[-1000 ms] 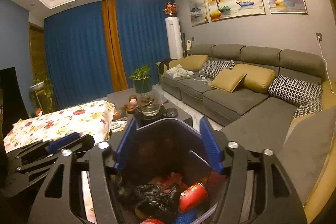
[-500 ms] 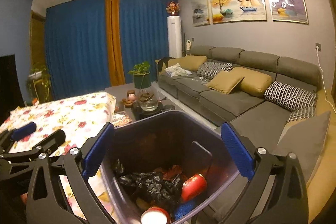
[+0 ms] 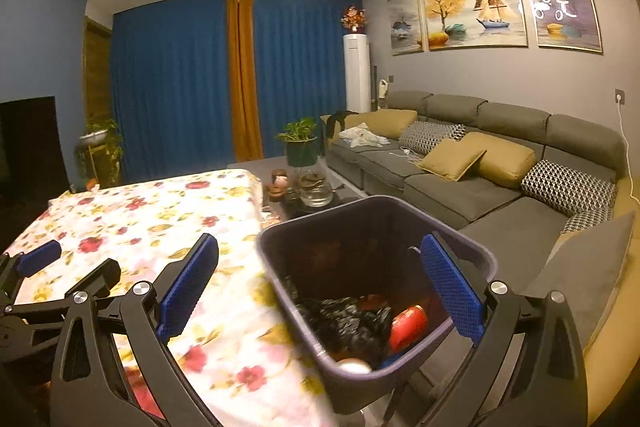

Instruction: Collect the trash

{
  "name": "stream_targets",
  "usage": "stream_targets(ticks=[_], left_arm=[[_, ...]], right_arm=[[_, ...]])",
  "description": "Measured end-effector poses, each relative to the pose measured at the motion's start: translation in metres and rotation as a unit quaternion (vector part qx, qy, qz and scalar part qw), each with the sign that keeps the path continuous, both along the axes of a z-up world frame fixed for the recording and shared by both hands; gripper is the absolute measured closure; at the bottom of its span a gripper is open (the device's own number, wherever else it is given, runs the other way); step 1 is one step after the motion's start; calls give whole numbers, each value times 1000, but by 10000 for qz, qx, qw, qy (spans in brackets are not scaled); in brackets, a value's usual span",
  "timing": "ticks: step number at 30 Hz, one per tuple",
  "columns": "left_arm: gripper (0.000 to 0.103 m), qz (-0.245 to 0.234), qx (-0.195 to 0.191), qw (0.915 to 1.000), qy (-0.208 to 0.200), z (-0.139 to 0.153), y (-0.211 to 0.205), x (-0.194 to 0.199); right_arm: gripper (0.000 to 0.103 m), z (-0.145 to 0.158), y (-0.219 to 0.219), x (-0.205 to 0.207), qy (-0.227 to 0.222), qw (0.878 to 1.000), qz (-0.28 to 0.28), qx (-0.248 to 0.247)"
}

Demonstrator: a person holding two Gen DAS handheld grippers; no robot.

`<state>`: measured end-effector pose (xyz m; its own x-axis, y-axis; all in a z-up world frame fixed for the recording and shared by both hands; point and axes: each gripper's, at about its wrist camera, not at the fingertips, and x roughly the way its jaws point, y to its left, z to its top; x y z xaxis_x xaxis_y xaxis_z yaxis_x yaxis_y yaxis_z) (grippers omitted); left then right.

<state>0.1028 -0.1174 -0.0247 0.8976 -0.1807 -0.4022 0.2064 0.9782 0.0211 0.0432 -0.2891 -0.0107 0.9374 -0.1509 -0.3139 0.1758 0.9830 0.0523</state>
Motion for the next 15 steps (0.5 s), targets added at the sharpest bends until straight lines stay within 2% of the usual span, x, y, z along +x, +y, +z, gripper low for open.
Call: stream_targets(ticks=[15], left_arm=[[9, 130, -180, 9997, -67, 11, 52, -60]], right_arm=[[6, 16, 61, -56, -245, 9991, 133, -316]])
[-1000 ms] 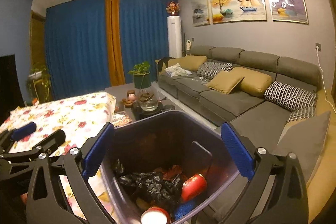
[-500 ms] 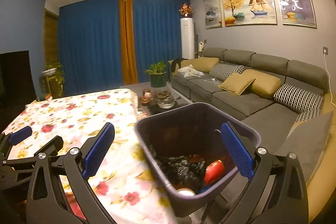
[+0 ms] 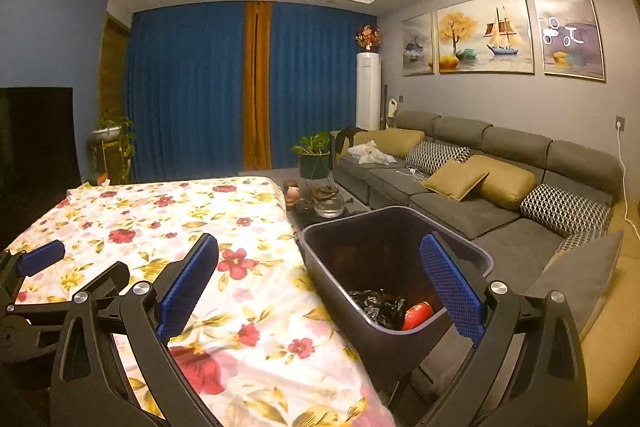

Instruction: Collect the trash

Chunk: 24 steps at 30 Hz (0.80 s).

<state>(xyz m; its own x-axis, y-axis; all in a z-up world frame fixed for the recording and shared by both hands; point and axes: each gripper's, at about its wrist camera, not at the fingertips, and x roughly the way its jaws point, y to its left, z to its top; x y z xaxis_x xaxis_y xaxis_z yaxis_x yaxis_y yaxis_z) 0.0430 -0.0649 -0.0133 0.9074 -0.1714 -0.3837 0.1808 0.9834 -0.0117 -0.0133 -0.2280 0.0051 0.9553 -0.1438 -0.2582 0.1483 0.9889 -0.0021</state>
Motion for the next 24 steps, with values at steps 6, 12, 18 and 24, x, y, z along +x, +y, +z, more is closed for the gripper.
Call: stream_targets(ticks=[6, 12, 18, 24], left_arm=[[9, -28, -6, 10000, -51, 4, 6, -14], [9, -74, -84, 9999, -79, 7, 9, -21], [9, -73, -74, 9999, -110, 9, 9, -23], [9, -58, -76, 9999, -132, 10, 10, -25]], right_arm=[[6, 2, 9, -11, -49, 10000, 49, 21], [6, 3, 14, -18, -34, 9999, 113, 32], [6, 4, 16, -22, -36, 9999, 121, 61], [6, 4, 15, -26, -84, 9999, 74, 81]])
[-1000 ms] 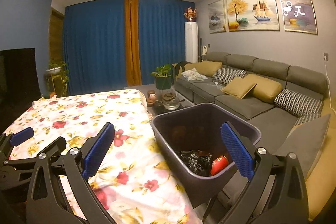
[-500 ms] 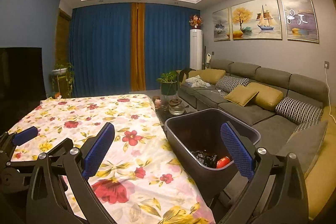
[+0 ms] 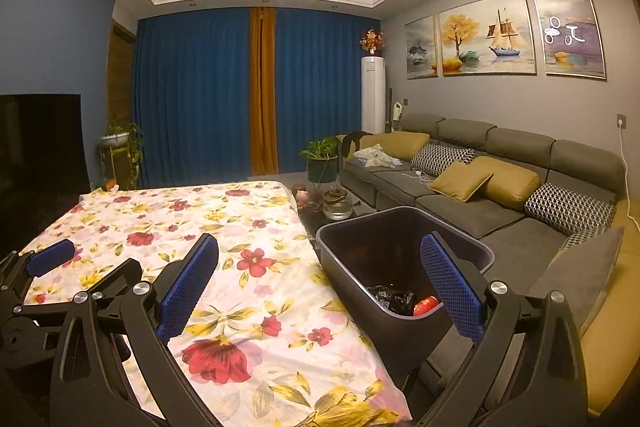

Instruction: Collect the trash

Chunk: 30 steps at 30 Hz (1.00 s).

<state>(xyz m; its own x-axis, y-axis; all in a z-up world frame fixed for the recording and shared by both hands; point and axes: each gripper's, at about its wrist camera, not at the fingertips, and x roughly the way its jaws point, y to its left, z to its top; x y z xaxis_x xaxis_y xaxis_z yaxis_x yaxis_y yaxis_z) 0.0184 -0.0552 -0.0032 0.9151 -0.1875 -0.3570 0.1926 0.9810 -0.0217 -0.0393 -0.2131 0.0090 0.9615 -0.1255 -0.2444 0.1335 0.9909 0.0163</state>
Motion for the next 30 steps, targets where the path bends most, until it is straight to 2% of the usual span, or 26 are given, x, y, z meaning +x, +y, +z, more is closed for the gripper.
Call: stream_targets(ticks=[30], left_arm=[[9, -19, -57, 10000, -35, 3, 3, -2]], right_arm=[[6, 1, 0, -6, -21, 10000, -21, 58]])
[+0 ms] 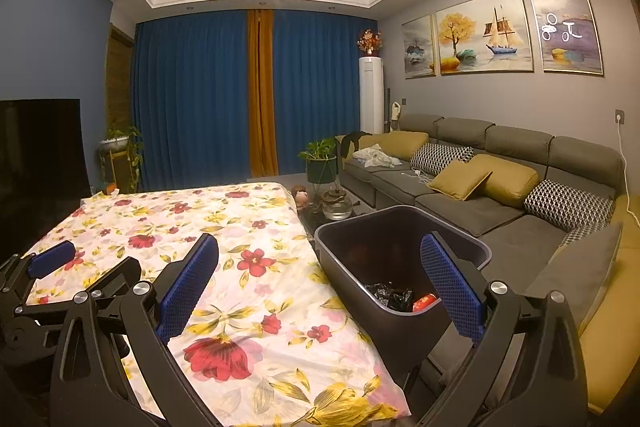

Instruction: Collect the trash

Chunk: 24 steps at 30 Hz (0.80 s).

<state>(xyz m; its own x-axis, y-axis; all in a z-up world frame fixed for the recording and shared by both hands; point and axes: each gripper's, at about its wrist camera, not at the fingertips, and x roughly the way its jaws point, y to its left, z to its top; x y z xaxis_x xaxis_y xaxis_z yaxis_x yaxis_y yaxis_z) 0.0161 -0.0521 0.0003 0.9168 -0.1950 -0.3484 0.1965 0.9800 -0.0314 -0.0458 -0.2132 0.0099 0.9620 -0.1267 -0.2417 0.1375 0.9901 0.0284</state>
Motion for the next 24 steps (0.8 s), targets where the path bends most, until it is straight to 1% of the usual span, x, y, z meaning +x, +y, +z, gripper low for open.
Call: stream_targets(ticks=[24], left_arm=[[9, 4, -4, 10000, -15, 1, 0, -1]], right_arm=[[6, 1, 0, -1, -14, 10000, -30, 2]])
